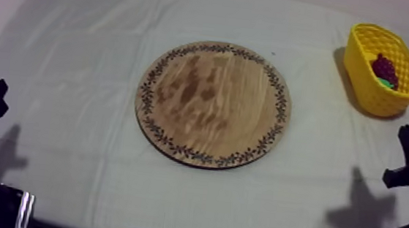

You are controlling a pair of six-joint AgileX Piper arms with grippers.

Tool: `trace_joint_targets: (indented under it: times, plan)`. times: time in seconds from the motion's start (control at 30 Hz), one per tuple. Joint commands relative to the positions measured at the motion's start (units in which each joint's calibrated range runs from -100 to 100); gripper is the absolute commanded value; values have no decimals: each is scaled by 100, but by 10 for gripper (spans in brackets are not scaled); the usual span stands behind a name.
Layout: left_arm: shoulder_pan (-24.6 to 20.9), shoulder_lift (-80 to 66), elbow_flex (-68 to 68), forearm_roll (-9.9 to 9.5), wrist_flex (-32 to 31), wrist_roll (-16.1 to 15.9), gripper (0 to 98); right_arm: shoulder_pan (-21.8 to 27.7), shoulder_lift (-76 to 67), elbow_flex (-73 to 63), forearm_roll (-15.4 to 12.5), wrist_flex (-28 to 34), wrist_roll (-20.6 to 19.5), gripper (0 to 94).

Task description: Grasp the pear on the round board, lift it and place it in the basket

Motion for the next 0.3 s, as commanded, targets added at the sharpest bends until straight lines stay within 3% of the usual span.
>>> trace_joint_targets:
  times: [0.0, 0.27]
  plan:
    - [1, 0, 0, -2, -1, -1, 1, -21, -6, 5, 3, 18, -4, 7]
    - [1, 0, 0, -2, -1, -1, 1, -44, -6, 5, 3, 19, -14, 7]
